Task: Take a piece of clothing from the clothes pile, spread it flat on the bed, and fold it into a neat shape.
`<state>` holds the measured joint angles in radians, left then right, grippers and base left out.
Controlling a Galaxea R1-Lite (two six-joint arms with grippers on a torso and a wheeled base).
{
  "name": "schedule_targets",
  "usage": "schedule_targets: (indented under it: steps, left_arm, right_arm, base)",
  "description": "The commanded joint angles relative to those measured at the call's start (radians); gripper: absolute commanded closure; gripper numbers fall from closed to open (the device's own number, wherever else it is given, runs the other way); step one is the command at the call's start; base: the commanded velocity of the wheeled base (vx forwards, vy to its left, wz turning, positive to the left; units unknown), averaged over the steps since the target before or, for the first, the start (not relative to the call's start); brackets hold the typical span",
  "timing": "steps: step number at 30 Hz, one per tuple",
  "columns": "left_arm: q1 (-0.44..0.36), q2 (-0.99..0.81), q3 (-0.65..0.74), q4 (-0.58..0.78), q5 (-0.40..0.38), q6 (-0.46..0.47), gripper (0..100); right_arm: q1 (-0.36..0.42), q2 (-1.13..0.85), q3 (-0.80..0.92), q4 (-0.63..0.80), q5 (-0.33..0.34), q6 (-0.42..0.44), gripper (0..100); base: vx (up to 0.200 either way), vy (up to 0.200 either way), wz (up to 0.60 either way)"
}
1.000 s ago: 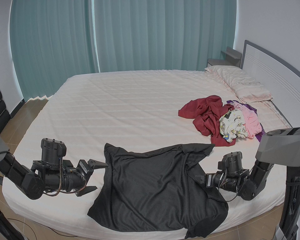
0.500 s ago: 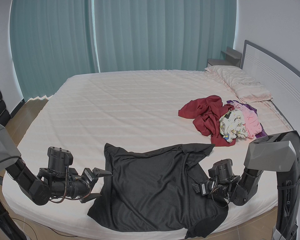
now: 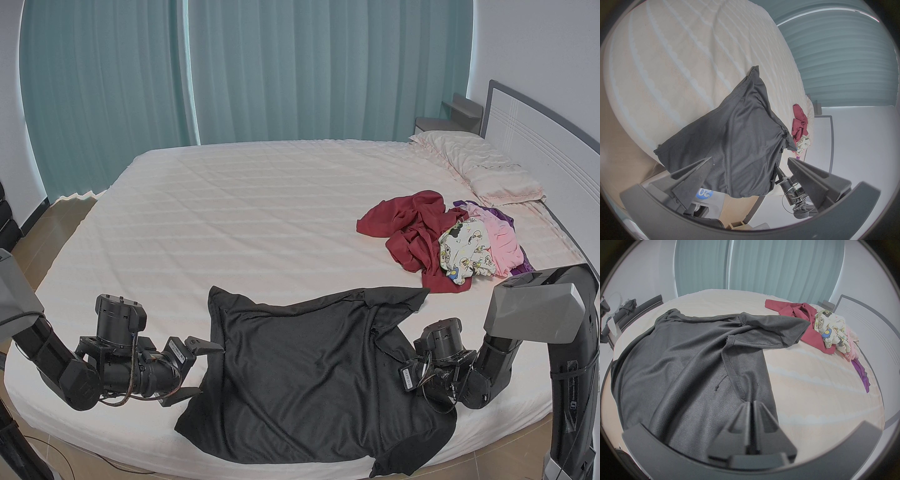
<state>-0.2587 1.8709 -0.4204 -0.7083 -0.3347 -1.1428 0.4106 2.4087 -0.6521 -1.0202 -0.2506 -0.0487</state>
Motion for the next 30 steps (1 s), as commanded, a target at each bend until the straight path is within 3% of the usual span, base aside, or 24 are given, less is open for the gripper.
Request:
schedule_targets:
  steps: [1, 10, 17, 22, 23, 30]
  left_arm:
    - [0.001, 0.002, 0.000, 0.000, 0.000, 0.000, 0]
    - [0.004, 0.004, 0.000, 0.000, 0.002, 0.000, 0]
    - [0.029, 0.016, -0.003, 0.000, 0.000, 0.006, 0]
    - [0.030, 0.017, -0.006, 0.000, 0.000, 0.005, 0]
    - [0.032, 0.017, -0.004, 0.000, 0.000, 0.006, 0]
    - [0.038, 0.019, -0.001, 0.000, 0.000, 0.005, 0]
  right_arm:
    - [-0.018, -0.003, 0.000, -0.012, 0.001, 0.004, 100]
    - [-0.104, -0.072, 0.026, -0.061, 0.017, 0.075, 100]
    - [-0.217, -0.074, 0.060, -0.064, 0.087, 0.162, 100]
    - [-0.200, -0.080, 0.083, -0.116, 0.134, 0.176, 100]
    - [-0.177, -0.079, 0.080, -0.136, 0.136, 0.173, 0]
    - [-0.042, -0.026, 0.029, -0.118, 0.142, 0.168, 0]
  base:
    - [0.000, 0.000, 0.00]
    - [0.000, 0.000, 0.00]
    - [0.000, 0.000, 0.00]
    - [0.000, 0.000, 0.00]
    - [0.000, 0.000, 0.00]
    - [0.000, 0.000, 0.00]
